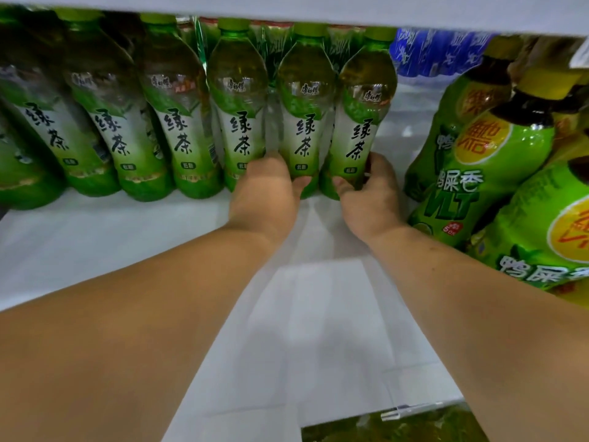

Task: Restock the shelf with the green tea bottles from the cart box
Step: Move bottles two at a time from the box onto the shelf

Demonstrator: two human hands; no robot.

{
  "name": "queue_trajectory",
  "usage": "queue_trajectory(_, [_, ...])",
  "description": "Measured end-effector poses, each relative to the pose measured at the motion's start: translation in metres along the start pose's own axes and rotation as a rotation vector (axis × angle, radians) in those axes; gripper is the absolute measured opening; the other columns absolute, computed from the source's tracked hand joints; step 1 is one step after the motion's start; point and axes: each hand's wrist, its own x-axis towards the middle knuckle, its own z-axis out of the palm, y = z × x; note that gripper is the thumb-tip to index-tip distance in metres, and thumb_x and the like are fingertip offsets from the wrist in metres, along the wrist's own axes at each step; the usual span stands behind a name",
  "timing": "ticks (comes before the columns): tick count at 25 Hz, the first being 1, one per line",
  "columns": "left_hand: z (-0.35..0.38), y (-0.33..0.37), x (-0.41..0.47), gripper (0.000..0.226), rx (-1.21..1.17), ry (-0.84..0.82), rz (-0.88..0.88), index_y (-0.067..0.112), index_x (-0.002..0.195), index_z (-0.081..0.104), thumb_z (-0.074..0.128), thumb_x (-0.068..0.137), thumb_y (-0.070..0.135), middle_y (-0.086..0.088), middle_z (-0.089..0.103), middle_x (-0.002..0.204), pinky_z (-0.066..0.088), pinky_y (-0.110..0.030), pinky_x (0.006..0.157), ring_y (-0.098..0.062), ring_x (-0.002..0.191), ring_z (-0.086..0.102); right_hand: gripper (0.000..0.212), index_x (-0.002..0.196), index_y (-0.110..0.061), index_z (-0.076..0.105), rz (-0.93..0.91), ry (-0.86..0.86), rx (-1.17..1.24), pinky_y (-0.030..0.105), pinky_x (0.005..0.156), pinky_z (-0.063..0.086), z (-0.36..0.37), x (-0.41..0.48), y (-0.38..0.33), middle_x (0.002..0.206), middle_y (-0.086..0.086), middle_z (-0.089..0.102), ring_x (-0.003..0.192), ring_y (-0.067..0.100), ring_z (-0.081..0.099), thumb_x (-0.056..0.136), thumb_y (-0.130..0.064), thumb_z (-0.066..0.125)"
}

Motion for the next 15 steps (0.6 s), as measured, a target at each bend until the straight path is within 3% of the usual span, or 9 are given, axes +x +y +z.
queue_trajectory(3, [0.003,0.001,0.001,0.051,-0.036,0.018,-0.026,0.003,0.117,0.053,0.065,0.093,0.047,-0.016,0.065,0.109,0.041,-0.034,0.070,-0.035,0.101,0.063,0.049,0.131,-0.016,0.057,-0.016,-0.009,-0.004,0.027,0.094,0.046,0.000,0.001,0.001,0.126,0.007,0.057,0.113,0.021,0.058,0.086,-0.025,0.074])
queue_trajectory(8, [0.014,-0.001,-0.013,0.045,-0.148,0.069,-0.054,0.005,0.119,0.047,0.059,0.097,0.043,-0.016,0.066,0.099,0.045,-0.039,0.068,-0.041,0.095,0.064,0.045,0.129,-0.024,0.056,-0.080,-0.037,-0.018,0.035,0.094,0.051,0.001,0.001,0.008,0.121,0.003,0.065,0.110,0.023,0.061,0.088,-0.034,0.067])
queue_trajectory(11, [0.015,-0.001,-0.016,0.042,-0.163,0.070,-0.069,0.006,0.117,0.048,0.057,0.098,0.042,-0.007,0.057,0.087,0.042,-0.037,0.066,-0.039,0.093,0.063,0.044,0.130,-0.027,0.053,-0.080,-0.055,-0.056,0.037,0.092,0.051,0.001,0.002,0.008,0.122,0.000,0.066,0.111,0.024,0.062,0.089,-0.039,0.064])
queue_trajectory(15, [0.016,-0.002,-0.011,0.042,-0.137,0.056,-0.098,0.008,0.118,0.049,0.055,0.099,0.045,-0.007,0.061,0.091,0.040,-0.036,0.065,-0.038,0.094,0.063,0.042,0.130,-0.029,0.052,-0.062,-0.078,-0.086,0.037,0.093,0.051,-0.001,0.003,0.007,0.123,-0.002,0.067,0.112,0.025,0.061,0.091,-0.042,0.062])
